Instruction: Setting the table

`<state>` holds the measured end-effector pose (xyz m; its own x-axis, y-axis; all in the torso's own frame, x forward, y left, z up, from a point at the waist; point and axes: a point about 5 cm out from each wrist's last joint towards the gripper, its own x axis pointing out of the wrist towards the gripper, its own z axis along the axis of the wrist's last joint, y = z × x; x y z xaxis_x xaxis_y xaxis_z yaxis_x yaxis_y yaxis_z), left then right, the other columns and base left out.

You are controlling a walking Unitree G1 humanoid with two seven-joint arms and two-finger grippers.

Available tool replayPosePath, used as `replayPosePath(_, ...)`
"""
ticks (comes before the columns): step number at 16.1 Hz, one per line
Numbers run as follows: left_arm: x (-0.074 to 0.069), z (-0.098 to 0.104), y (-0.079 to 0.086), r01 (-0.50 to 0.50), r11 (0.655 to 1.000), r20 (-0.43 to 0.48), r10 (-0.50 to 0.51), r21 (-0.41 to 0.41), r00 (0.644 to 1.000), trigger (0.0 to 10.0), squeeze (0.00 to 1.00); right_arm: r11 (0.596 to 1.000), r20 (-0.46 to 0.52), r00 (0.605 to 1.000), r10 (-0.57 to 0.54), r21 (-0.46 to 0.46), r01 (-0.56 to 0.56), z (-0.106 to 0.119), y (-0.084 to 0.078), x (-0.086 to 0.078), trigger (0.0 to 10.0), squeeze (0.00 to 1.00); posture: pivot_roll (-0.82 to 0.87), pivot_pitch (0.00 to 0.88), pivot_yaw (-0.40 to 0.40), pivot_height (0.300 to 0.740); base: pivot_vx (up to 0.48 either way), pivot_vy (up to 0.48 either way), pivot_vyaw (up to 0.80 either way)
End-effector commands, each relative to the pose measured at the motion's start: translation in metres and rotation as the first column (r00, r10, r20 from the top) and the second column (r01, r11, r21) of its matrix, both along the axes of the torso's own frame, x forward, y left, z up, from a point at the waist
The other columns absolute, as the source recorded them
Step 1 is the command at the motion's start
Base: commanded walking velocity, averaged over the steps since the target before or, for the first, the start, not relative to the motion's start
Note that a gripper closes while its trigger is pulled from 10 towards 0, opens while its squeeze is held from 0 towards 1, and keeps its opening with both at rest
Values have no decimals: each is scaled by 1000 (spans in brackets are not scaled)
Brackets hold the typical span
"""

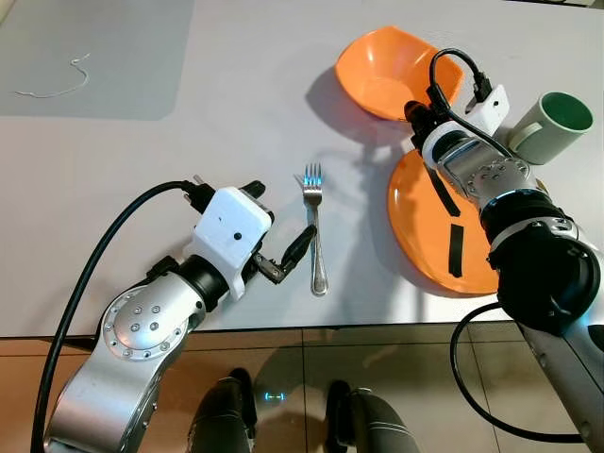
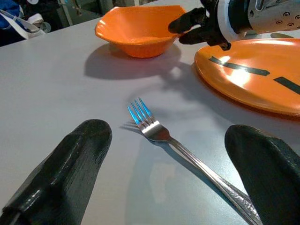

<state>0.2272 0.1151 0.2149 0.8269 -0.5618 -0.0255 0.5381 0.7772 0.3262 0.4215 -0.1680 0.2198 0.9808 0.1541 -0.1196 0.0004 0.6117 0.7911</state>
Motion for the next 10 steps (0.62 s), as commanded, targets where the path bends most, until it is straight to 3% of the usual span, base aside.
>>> replayPosePath(1, -4, 2, -4, 30, 1000, 7, -30, -6, 1000, 10000, 0, 1000, -44, 999, -18, 8, 19, -9, -6, -2, 0, 0, 108, 281, -100, 740, 0, 0, 0)
replayPosePath(6, -3, 3, -5, 30, 1000, 13, -30, -5, 999, 10000, 0, 998, -47, 997, -53, 33, 55, -3, -17, -2, 0, 0, 104, 277, -99, 740, 0, 0, 0)
replayPosePath(10, -3, 4, -5, 32, 999, 19, -32, -4, 999, 10000, 0, 999, -56, 997, -49, -25, 48, 0, -28, -4, 0, 0, 104, 277, -99, 740, 0, 0, 0)
